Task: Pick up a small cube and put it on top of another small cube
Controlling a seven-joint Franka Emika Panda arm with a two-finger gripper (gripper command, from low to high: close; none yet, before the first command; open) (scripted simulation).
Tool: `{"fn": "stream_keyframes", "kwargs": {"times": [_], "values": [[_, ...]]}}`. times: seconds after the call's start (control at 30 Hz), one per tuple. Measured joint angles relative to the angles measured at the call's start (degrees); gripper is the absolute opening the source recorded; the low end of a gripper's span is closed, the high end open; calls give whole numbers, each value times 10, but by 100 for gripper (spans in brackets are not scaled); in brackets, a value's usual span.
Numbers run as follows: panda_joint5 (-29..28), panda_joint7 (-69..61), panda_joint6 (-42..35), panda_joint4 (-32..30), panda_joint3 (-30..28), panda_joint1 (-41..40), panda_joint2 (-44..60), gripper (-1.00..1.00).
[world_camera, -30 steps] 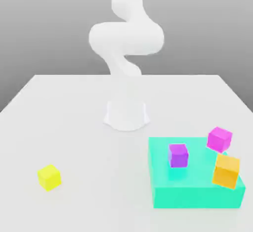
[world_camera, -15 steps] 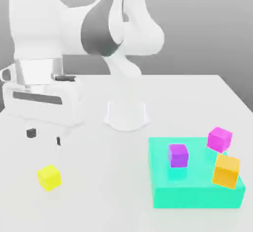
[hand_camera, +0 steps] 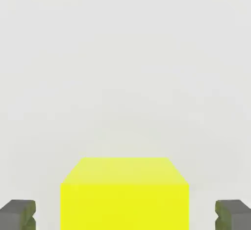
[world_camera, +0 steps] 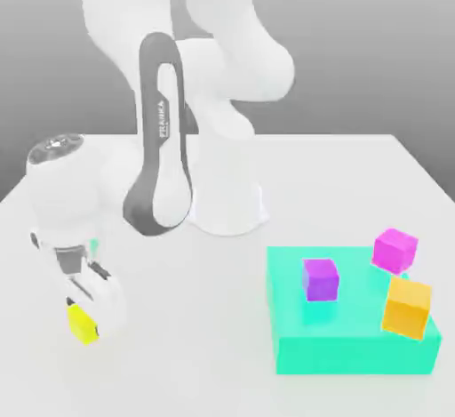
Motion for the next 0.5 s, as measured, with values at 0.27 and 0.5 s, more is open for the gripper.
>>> {"fn": "stream_keyframes", "kwargs": {"times": [0.27,0.5], "values": [[-40,30,-34,-10,-38,29,-44,-100],[-117,46,-128,-14,-40,89,-142,-100]]}}
